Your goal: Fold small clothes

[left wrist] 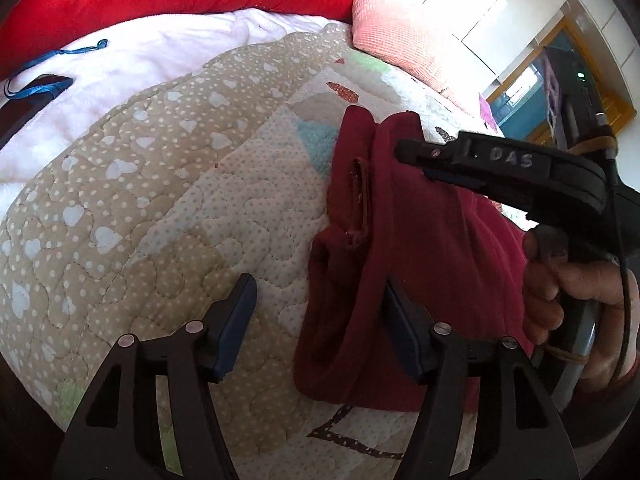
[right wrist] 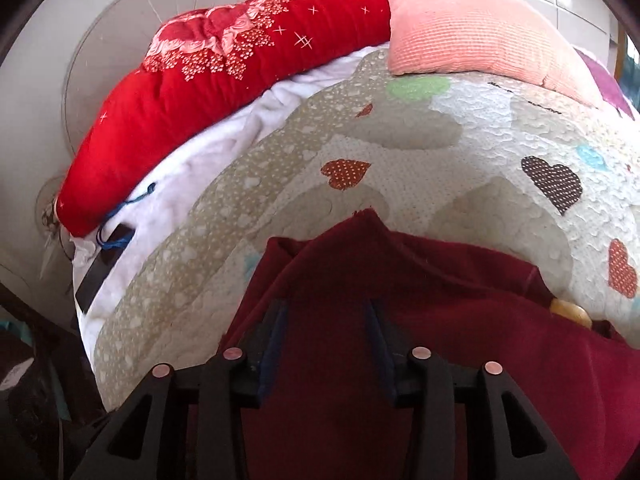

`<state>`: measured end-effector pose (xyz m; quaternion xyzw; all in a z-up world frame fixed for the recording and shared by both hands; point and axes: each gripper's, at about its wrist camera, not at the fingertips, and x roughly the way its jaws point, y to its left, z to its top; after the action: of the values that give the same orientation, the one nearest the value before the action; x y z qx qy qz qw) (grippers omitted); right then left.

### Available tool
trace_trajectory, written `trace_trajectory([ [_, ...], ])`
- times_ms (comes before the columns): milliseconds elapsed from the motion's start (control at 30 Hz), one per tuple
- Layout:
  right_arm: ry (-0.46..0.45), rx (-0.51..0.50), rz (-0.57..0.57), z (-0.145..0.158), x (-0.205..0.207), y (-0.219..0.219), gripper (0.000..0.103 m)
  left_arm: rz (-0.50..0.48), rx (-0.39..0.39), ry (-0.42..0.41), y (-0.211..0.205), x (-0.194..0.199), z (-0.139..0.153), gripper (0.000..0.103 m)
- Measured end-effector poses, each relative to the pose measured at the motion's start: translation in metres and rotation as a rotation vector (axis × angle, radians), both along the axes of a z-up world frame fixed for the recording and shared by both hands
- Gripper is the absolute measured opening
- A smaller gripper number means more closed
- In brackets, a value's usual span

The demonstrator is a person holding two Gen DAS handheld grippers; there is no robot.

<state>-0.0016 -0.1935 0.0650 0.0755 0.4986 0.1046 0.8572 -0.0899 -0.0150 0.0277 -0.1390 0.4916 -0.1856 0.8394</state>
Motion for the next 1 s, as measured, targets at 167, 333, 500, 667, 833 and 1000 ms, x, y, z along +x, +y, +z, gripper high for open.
trace_trajectory([
  [167,0.049,-0.041,-0.014,-0.016,0.006,0.012,0.044,-0.002,0.008,-0.003,0.001,-0.005,0.002,0.064],
  [333,0.059,-0.030,-0.037,-0.004,0.004,0.016,0.054,-0.004,0.014,-0.008,0.000,-0.004,0.001,0.064],
  [500,0.065,0.009,-0.014,-0.001,0.005,0.023,0.067,-0.007,0.007,-0.011,0.001,-0.005,0.002,0.065],
  [667,0.073,-0.050,0.035,-0.002,0.005,0.044,0.069,-0.005,0.005,-0.011,0.001,-0.006,0.002,0.065],
  [833,0.088,-0.136,0.066,-0.013,0.012,0.062,0.077,0.001,0.005,-0.013,0.001,-0.008,0.002,0.065],
  [1000,0.071,-0.203,0.084,-0.027,0.020,0.070,0.083,0.007,0.004,-0.013,0.000,-0.008,0.002,0.066],
])
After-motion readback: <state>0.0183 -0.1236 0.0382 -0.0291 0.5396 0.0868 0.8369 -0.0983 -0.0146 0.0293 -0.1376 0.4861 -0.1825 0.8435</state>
